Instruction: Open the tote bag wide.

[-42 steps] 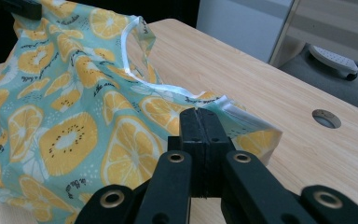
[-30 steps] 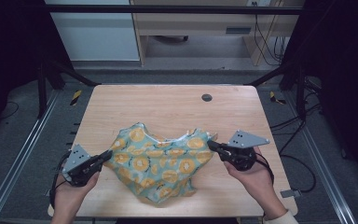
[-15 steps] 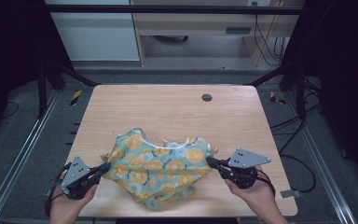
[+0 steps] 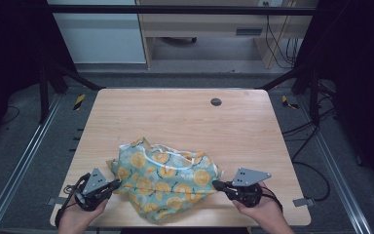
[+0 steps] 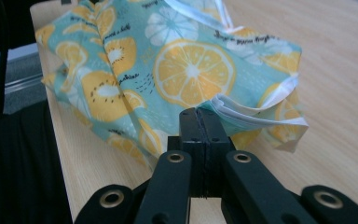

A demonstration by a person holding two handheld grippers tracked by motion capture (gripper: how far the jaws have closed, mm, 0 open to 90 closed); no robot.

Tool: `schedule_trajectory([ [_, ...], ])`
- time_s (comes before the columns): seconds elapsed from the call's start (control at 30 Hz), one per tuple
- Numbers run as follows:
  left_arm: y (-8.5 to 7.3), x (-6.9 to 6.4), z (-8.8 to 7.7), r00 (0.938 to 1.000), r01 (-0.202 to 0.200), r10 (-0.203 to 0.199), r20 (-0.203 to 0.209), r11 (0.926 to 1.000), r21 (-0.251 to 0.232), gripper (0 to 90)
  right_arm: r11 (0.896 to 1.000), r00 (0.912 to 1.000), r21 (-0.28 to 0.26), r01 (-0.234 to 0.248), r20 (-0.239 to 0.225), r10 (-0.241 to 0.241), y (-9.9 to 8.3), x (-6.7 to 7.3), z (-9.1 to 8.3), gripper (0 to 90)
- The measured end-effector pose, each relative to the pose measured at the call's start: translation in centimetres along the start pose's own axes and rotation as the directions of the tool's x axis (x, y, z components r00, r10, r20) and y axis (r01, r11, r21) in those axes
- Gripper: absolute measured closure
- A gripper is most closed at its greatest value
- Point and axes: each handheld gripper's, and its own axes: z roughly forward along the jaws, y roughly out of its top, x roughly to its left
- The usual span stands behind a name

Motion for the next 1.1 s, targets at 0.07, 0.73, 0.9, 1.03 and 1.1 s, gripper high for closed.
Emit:
schedule_trajectory([
  [0.07, -0.1, 0.1, 0.5, 0.9999, -0.008, 0.008, -0.007, 0.9996, 0.029, 90.0, 1.0, 1.0, 0.026, 0.005, -0.004, -0.005, -0.2, 0.0, 0.5, 90.0],
  [0.73, 0.3, 1.0, 3.1, 0.9992, -0.007, 0.012, -0.037, 0.9932, 0.116, 90.0, 0.977, 0.999, 0.207, -0.043, -0.004, 0.045, -1.3, -0.7, 4.4, 90.0],
  [0.9, 0.6, 1.6, 3.6, 0.9988, 0.025, -0.02, -0.045, 0.9938, 0.109, 90.0, 0.973, 0.9982, 0.221, -0.059, 0.007, 0.059, -1.3, -0.9, 4.8, 90.0],
  [1.03, 0.8, 2.2, 4.1, 0.9978, 0.049, -0.045, -0.049, 0.9937, 0.1, 90.0, 0.972, 0.998, 0.225, -0.064, 0.01, 0.063, -1.4, -1.0, 5.1, 90.0],
  [1.1, 1.0, 2.5, 4.6, 0.9968, 0.067, -0.063, -0.049, 0.9931, 0.096, 90.0, 0.971, 0.9977, 0.228, -0.068, 0.01, 0.067, -1.4, -1.1, 5.2, 89.9],
])
